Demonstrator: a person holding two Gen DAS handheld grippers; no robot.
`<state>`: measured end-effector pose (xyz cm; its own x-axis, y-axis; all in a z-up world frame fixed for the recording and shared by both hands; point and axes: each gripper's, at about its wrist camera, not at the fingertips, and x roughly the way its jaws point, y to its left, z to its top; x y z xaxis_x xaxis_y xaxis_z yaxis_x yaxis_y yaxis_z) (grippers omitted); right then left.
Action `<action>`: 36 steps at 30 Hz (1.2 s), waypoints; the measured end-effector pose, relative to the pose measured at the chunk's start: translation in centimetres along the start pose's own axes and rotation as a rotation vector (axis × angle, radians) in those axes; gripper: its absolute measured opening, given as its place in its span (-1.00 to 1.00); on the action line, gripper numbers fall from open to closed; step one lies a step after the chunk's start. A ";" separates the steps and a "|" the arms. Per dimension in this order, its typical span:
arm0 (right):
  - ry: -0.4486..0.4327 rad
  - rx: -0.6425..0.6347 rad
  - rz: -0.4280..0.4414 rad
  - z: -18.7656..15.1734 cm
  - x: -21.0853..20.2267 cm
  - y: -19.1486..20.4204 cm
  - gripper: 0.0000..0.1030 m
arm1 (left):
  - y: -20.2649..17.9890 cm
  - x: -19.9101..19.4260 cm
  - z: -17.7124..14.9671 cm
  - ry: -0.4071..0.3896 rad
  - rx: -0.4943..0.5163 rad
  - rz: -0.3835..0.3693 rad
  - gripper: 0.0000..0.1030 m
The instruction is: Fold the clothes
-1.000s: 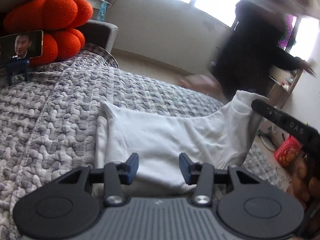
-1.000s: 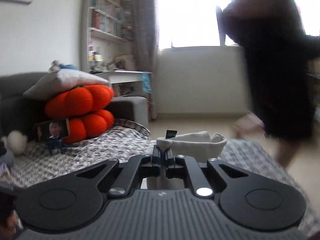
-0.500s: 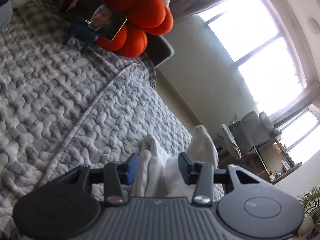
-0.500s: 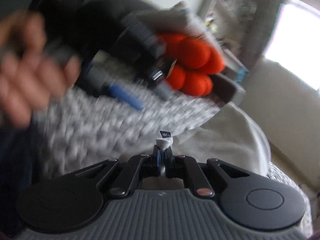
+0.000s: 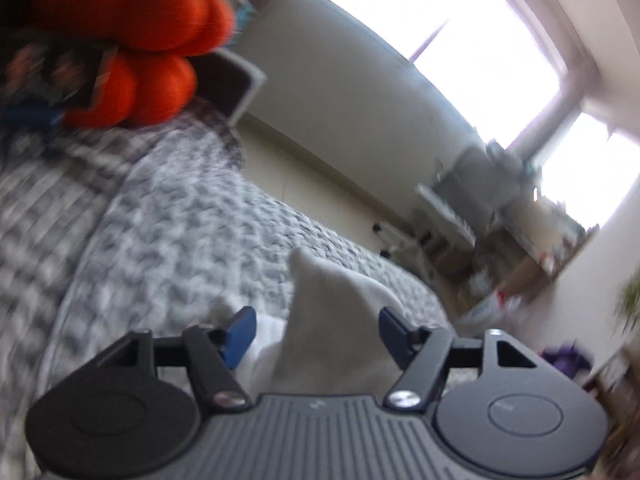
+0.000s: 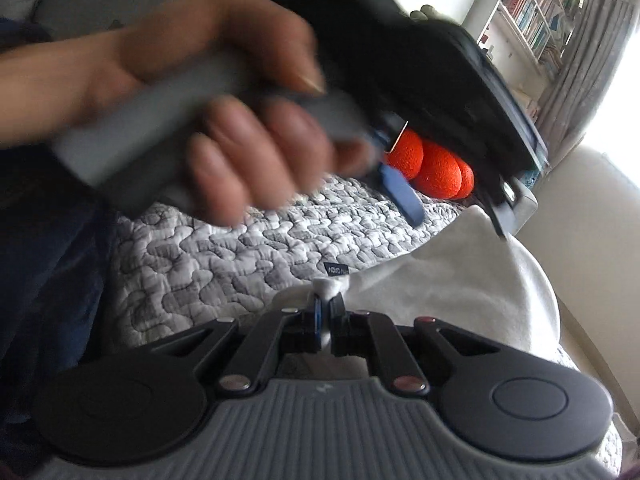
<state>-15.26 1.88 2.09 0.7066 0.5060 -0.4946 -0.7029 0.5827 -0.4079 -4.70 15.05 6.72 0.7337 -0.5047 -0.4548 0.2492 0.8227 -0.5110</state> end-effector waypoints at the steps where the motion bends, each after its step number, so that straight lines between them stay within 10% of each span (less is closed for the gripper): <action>1: -0.002 0.004 0.002 0.0 0.0 -0.1 -0.86 | -0.1 0.6 0.2 0.008 0.013 -0.005 0.36; 7: -0.012 0.035 0.016 0.1 -0.4 -0.3 -0.86 | -0.4 3.7 0.9 0.046 0.053 -0.065 0.29; 9: -0.016 0.043 0.011 0.2 -0.4 -0.4 -0.86 | -0.4 4.4 1.0 0.057 0.060 -0.070 -0.31; 13: -0.020 0.054 0.005 0.7 -0.8 -0.4 -0.85 | 0.1 4.3 0.6 0.063 0.049 -0.041 -0.44; 16: -0.035 0.116 0.052 1.6 -2.7 -1.3 -0.72 | 0.5 4.2 0.5 0.065 0.038 -0.024 -0.46; 20: -0.116 0.310 0.041 2.4 -6.2 -5.4 -0.03 | 0.9 4.1 0.2 0.069 0.023 -0.001 -0.46; 25: -0.010 0.434 0.005 2.3 -3.7 -10.7 -0.08 | 1.4 4.1 -0.1 0.073 -0.010 0.013 -0.45; 27: 0.063 0.424 0.012 2.3 -1.3 -11.4 -0.62 | 1.8 4.1 -0.4 0.071 -0.030 0.026 -0.44; 29: 0.117 0.419 0.031 1.3 1.3 -11.4 -0.74 | 2.0 4.0 -0.6 0.065 -0.040 0.043 -0.44; 36: 0.136 0.419 0.028 -0.1 2.8 -10.2 -0.80 | 3.2 2.9 -0.3 0.051 -0.119 0.035 -0.20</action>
<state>-6.14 -2.69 4.77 0.6510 0.4531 -0.6090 -0.6078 0.7918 -0.0606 -1.93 16.13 3.50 0.7065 -0.4917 -0.5091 0.1452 0.8047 -0.5757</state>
